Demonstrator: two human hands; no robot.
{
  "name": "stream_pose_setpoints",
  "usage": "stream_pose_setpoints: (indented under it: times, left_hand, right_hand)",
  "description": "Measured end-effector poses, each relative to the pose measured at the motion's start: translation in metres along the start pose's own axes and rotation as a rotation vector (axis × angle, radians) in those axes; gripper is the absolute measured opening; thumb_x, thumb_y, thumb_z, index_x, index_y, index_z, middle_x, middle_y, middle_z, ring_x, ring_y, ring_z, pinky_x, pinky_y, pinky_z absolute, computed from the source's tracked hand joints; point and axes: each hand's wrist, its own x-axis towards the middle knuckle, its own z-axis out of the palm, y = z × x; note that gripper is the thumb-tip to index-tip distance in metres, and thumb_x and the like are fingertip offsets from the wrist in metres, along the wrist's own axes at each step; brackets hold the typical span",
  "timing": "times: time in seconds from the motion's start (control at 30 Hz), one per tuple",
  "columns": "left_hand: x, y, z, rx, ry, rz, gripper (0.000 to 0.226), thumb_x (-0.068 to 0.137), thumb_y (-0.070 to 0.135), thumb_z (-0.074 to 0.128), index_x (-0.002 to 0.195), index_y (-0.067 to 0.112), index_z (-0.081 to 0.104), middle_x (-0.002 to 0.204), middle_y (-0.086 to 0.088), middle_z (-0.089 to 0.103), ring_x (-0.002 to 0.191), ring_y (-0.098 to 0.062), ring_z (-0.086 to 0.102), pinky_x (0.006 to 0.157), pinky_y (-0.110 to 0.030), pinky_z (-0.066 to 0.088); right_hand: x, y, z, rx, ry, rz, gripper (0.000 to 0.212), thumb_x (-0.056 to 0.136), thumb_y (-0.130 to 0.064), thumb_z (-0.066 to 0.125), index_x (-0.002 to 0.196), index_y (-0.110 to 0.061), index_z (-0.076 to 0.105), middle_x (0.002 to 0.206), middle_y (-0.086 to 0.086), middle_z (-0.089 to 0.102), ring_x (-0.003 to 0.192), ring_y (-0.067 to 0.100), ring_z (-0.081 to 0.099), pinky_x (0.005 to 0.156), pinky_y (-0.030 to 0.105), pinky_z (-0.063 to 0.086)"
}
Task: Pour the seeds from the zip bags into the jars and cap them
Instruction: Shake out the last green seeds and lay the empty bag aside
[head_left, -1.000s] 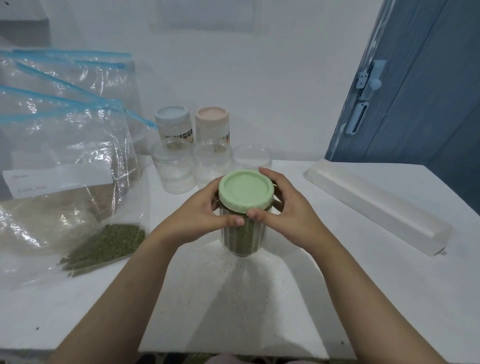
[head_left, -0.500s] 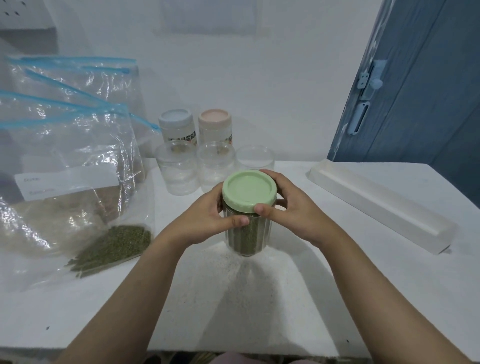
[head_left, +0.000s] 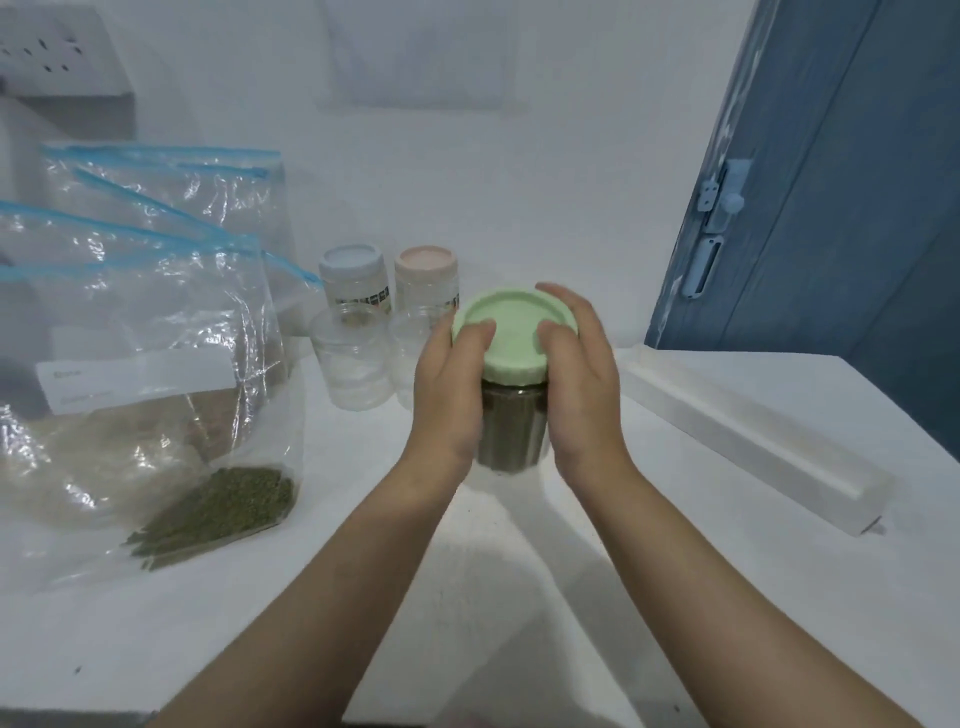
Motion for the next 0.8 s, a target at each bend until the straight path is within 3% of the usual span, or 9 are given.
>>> stream_pose_setpoints:
  times: [0.07,0.17,0.27,0.37,0.5,0.67,0.8]
  left_hand:
    - [0.020,0.021,0.016,-0.022,0.044,0.086,0.019,0.097,0.015,0.048,0.083,0.022,0.059,0.065,0.020,0.061,0.066,0.000,0.057,0.066,-0.021,0.045]
    - [0.059,0.046,0.038,-0.019,0.084,0.208,0.024,0.096,0.014,0.047,0.076,0.025,0.054,0.063,0.019,0.055,0.063,0.000,0.051,0.063,-0.020,0.041]
    - [0.104,0.062,0.056,-0.010,0.101,0.247,0.021,0.097,0.014,0.044,0.082,0.022,0.057,0.072,0.014,0.056,0.062,0.003,0.050,0.061,-0.018,0.041]
    - [0.152,0.061,0.068,0.039,0.094,0.259,0.020,0.098,0.017,0.042,0.098,0.018,0.062,0.084,0.010,0.061,0.075,-0.003,0.055,0.070,-0.022,0.044]
    - [0.207,0.039,0.074,0.133,0.044,0.235,0.028,0.099,0.019,0.038,0.117,0.018,0.060,0.100,0.006,0.063,0.092,-0.012,0.058,0.082,-0.031,0.049]
    - [0.247,-0.004,0.070,0.220,0.005,0.176,0.027,0.102,0.016,0.034,0.119,0.018,0.054,0.100,0.005,0.060,0.089,-0.008,0.056,0.077,-0.024,0.045]
    - [0.259,-0.045,0.064,0.321,-0.015,0.113,0.031,0.102,0.016,0.032,0.125,0.013,0.053,0.106,0.001,0.059,0.095,-0.013,0.056,0.083,-0.029,0.045]
  right_hand:
    - [0.022,-0.020,0.007,0.025,0.070,-0.070,0.033,0.092,-0.018,0.044,0.118,-0.025,0.063,0.097,-0.017,0.064,0.086,-0.009,0.059,0.077,0.014,0.048]
    - [0.066,-0.044,0.019,0.041,0.149,-0.123,0.033,0.094,-0.011,0.042,0.117,-0.021,0.064,0.097,-0.016,0.063,0.079,-0.011,0.057,0.072,0.012,0.046]
    - [0.114,-0.058,0.028,0.018,0.183,-0.169,0.032,0.095,-0.010,0.042,0.117,-0.019,0.063,0.097,-0.016,0.062,0.076,-0.012,0.056,0.070,0.012,0.047]
    - [0.161,-0.058,0.033,-0.028,0.194,-0.189,0.032,0.095,-0.010,0.042,0.117,-0.019,0.063,0.096,-0.017,0.062,0.081,-0.006,0.058,0.070,0.013,0.047]
    - [0.214,-0.033,0.035,-0.059,0.188,-0.160,0.033,0.094,-0.012,0.042,0.119,-0.018,0.063,0.097,-0.015,0.062,0.087,0.001,0.059,0.072,0.016,0.046]
    - [0.250,0.023,0.033,-0.092,0.112,-0.096,0.031,0.096,-0.015,0.041,0.120,-0.019,0.061,0.102,-0.010,0.063,0.092,0.005,0.059,0.078,0.020,0.048]
    - [0.256,0.070,0.030,-0.076,0.088,0.000,0.029,0.099,-0.013,0.041,0.120,-0.016,0.060,0.102,-0.010,0.063,0.088,-0.001,0.059,0.075,0.015,0.046]
